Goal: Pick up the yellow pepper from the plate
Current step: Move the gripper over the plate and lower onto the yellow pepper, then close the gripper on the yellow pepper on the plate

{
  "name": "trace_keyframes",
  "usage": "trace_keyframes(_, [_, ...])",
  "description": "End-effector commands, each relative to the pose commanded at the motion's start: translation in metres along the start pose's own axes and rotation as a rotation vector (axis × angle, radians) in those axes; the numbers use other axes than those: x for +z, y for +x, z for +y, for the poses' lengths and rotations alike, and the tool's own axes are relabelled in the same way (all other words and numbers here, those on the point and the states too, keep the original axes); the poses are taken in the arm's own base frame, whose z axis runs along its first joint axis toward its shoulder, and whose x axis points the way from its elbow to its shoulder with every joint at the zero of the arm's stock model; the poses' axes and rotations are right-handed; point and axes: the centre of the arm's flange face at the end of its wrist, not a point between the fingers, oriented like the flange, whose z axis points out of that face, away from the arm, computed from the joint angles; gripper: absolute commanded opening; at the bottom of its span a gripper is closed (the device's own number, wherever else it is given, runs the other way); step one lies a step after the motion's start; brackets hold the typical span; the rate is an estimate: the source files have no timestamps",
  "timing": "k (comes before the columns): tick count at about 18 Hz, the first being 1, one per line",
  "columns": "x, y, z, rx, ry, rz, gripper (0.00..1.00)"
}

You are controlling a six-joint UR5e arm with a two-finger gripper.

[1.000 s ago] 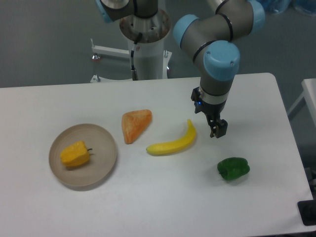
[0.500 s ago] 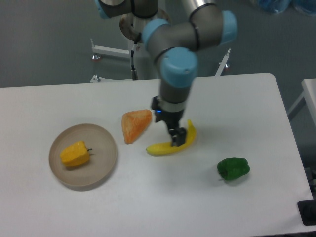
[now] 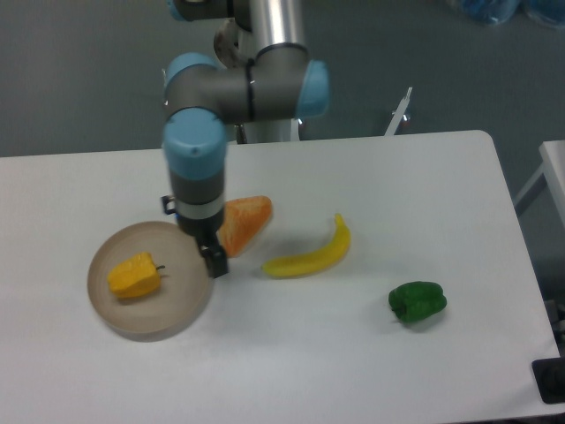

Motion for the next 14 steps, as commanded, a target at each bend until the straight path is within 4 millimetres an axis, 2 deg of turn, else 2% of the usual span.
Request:
trace_keyframes(6, [0.042, 0.017, -0.036, 0.012, -0.008, 0.021, 1.00])
trace_keyframes(9, [0.050, 0.027, -0.047, 0.033, -0.014, 0.032, 1.00])
trace_keyframes(14, [0.073, 0.032, -0.047, 0.038, -0.030, 0.057, 1.00])
